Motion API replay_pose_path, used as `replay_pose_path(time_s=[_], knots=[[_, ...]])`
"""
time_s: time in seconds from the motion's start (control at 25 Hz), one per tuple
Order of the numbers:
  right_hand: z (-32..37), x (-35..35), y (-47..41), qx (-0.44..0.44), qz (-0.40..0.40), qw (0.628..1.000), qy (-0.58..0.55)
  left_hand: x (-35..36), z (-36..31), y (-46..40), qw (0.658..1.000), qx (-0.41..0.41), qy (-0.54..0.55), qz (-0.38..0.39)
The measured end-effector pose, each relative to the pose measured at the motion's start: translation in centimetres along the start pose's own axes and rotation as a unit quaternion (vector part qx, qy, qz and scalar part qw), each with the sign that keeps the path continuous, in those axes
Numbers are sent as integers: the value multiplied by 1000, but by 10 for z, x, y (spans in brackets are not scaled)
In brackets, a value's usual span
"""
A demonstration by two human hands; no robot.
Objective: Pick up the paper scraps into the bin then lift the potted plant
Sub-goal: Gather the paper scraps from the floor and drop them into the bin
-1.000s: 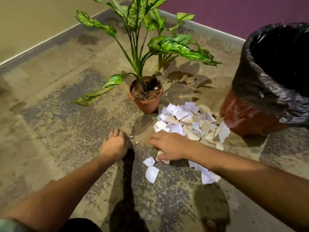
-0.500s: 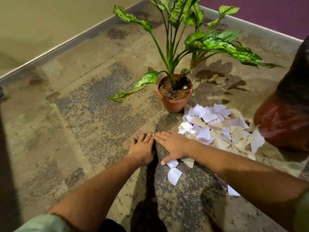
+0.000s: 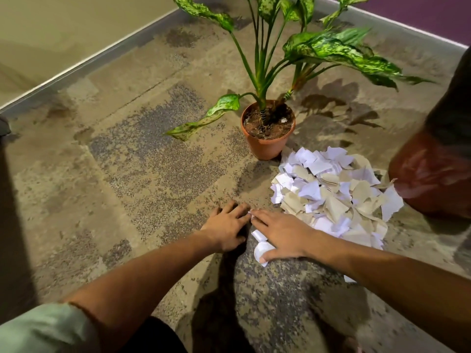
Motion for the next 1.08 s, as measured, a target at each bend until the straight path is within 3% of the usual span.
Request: replay_pose_path(time_s=[0.12, 0.28, 0.4, 0.52, 0.76, 1.08], knots=[[6, 11, 17, 21, -23, 999, 32, -7, -19, 1, 998, 55, -32, -15], [13, 19, 29, 7, -24, 999, 47, -11, -37, -3, 995, 85, 45, 6], [9, 20, 39, -1, -8, 1000, 15, -13, -40, -5, 986, 60, 152, 26], [-1, 18, 47, 45, -24, 998, -34, -17, -30, -5, 980, 10, 198, 14], [-24, 3, 48, 106, -76, 989, -71, -14, -35, -5, 987, 26, 159, -2], [-23, 10, 58, 50, -36, 998, 20, -8, -76, -15, 1000, 18, -7, 2]])
Point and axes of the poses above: each hand's wrist, its own y-axis away from the middle knuckle, its own x-axis out of the palm, z = x × y, the point moved 3 cm from there along -y, towards the middle knuckle, and after that the axes turned 3 degrees about x, right-handed, at the moved point
